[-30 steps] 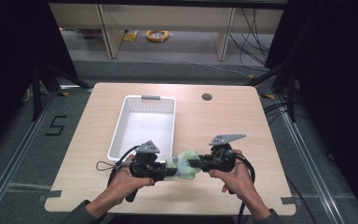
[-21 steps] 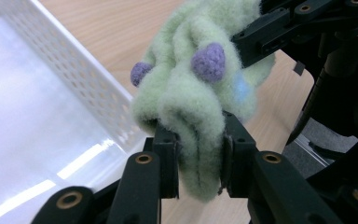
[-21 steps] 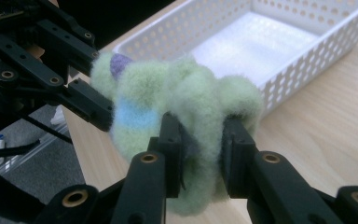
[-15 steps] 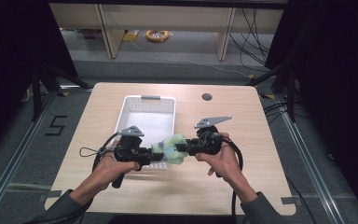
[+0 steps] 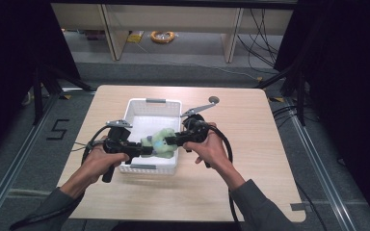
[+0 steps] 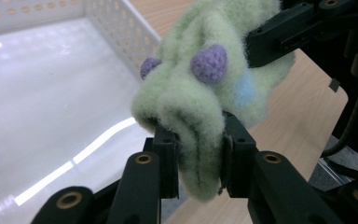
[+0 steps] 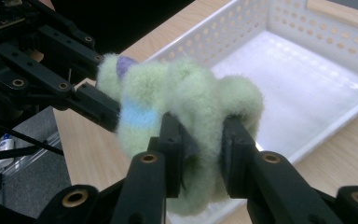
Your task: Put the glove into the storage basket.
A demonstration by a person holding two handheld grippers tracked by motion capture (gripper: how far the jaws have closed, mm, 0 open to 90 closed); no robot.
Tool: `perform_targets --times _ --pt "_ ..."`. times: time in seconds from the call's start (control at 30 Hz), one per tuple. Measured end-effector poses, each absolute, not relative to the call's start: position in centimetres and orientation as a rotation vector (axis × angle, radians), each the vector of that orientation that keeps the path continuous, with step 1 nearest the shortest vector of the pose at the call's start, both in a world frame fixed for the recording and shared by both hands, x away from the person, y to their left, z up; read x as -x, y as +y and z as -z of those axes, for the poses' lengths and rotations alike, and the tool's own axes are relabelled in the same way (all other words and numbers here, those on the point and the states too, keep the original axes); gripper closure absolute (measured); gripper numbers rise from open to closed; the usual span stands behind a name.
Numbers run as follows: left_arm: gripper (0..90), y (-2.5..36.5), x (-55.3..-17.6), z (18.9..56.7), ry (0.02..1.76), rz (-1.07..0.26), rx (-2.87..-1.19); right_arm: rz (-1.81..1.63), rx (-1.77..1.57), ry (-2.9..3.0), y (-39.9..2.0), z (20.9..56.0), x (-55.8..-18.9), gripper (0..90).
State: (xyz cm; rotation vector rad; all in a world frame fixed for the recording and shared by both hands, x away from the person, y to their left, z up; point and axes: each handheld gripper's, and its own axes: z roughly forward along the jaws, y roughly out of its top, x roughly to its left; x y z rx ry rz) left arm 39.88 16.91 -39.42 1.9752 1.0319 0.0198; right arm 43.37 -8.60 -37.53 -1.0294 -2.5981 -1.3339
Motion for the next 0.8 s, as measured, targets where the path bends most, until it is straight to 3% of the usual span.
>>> perform_targets --times 0.8 --pt "70.8 18.8 -43.0 43.6 1.164 0.062 -2.032 1.172 1.134 -2.565 -5.1 42.4 -46.8 74.0"
